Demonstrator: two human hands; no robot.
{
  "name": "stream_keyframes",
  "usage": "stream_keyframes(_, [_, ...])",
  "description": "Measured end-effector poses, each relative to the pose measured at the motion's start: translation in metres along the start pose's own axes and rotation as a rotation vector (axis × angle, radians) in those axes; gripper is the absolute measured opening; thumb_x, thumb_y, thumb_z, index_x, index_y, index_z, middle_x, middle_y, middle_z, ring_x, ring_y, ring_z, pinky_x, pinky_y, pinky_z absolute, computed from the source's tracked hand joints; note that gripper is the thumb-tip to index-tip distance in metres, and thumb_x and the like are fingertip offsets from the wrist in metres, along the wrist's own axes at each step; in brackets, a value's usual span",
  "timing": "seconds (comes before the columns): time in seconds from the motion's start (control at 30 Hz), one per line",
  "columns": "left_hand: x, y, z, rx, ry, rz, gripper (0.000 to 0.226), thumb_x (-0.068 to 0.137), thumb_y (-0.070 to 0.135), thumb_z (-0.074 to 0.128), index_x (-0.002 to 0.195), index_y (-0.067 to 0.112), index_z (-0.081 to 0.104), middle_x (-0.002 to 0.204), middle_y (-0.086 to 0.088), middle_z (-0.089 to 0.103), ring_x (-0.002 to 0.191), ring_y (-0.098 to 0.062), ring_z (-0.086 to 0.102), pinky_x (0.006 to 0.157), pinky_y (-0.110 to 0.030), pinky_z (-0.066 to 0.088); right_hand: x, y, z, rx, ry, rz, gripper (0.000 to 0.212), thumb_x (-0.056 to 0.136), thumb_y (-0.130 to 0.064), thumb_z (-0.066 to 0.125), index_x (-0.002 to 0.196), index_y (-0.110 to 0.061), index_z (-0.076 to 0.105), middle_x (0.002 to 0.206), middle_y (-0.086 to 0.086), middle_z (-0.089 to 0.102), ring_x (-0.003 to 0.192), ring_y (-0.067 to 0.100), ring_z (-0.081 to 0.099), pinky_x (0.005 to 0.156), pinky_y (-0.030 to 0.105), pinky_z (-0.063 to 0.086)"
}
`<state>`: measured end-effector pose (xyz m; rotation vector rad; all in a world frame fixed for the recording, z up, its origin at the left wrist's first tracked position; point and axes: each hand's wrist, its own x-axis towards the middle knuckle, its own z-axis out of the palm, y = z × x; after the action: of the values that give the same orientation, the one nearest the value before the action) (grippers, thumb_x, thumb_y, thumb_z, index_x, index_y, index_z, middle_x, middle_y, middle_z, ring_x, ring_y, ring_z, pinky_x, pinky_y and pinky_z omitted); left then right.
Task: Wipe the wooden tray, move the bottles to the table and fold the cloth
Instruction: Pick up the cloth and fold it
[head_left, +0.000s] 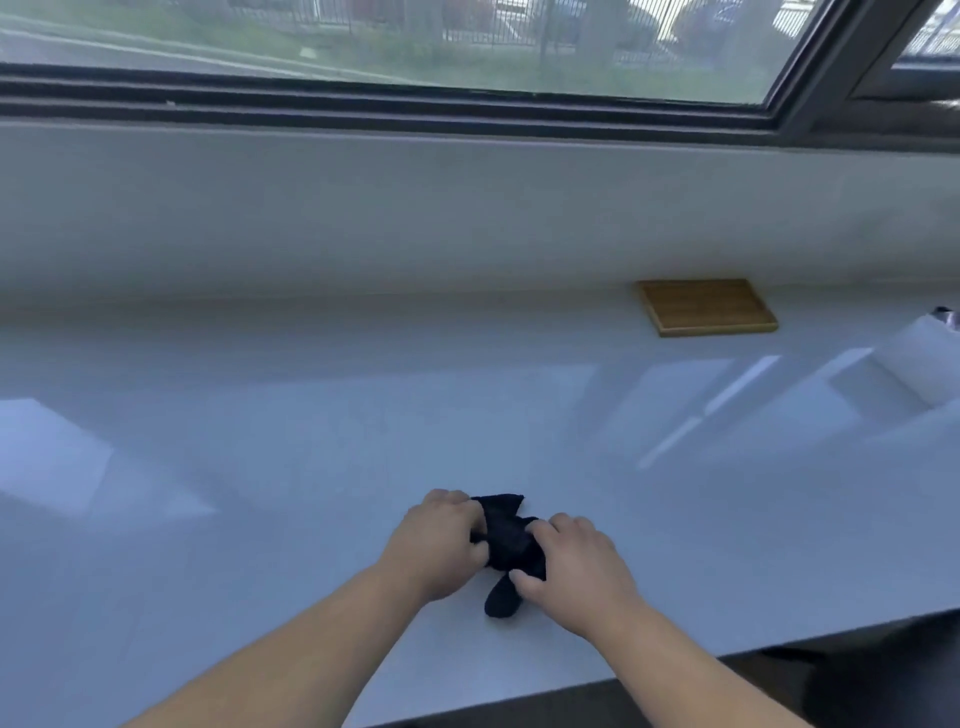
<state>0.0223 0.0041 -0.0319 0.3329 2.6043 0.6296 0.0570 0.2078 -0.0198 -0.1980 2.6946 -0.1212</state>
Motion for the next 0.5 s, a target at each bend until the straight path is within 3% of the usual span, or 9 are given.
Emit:
stream_keyframes(0.1, [0.006,0.011,-0.028,-0.233,0.050,-0.055,0.010,0.087,0.042,0.058,0.089,0.032,0.059,0.091,0.014,0.065,0.086,-0.011,0.060,0.067,-0.031,0.050,0.003,-0.008,-0.018,0.043,0.002,0.017,0.058,0.085,-0.070,0.049,0.126,-0.029,0.054,0.116,-0.004,0.059,0.107,0.022,0.053,0.090,0.038,0.048])
stream_keyframes(0.17, [0.012,0.023,-0.050,-0.330,0.071,-0.066,0.010,0.088,0.044,0.057,0.085,0.035,0.055,0.084,0.012,0.067,0.076,-0.011,0.064,0.061,-0.031,0.049,0.006,-0.012,-0.037,0.154,0.020,0.069,0.042,0.086,-0.063,0.054,0.108,-0.028,0.054,0.106,-0.006,0.060,0.100,0.021,0.056,0.080,0.036,0.049])
stream_keyframes(0.3, [0.021,0.050,-0.088,-0.403,0.149,-0.042,0.012,0.093,0.049,0.057,0.088,0.039,0.055,0.086,0.014,0.068,0.081,-0.012,0.066,0.064,-0.031,0.049,0.015,-0.013,-0.082,0.642,-0.013,0.206,0.012,0.088,-0.033,0.058,0.086,-0.021,0.057,0.084,-0.005,0.067,0.073,0.015,0.061,0.060,0.031,0.044])
stream_keyframes(0.4, [0.028,0.066,-0.113,-0.367,0.256,-0.039,0.011,0.097,0.048,0.057,0.092,0.038,0.057,0.088,0.018,0.062,0.090,-0.018,0.063,0.075,-0.035,0.051,0.016,-0.008,-0.114,0.799,-0.055,0.173,0.017,0.088,-0.025,0.058,0.086,-0.009,0.063,0.077,0.002,0.065,0.066,0.018,0.056,0.062,0.032,0.042])
stream_keyframes(0.5, [0.035,0.074,-0.132,-0.355,0.343,-0.081,0.017,0.096,0.054,0.056,0.098,0.038,0.057,0.094,0.014,0.064,0.096,-0.021,0.064,0.080,-0.037,0.050,0.018,-0.002,-0.136,0.918,-0.073,0.097,0.032,0.093,-0.028,0.055,0.102,0.001,0.067,0.087,0.015,0.071,0.074,0.022,0.059,0.066,0.036,0.043])
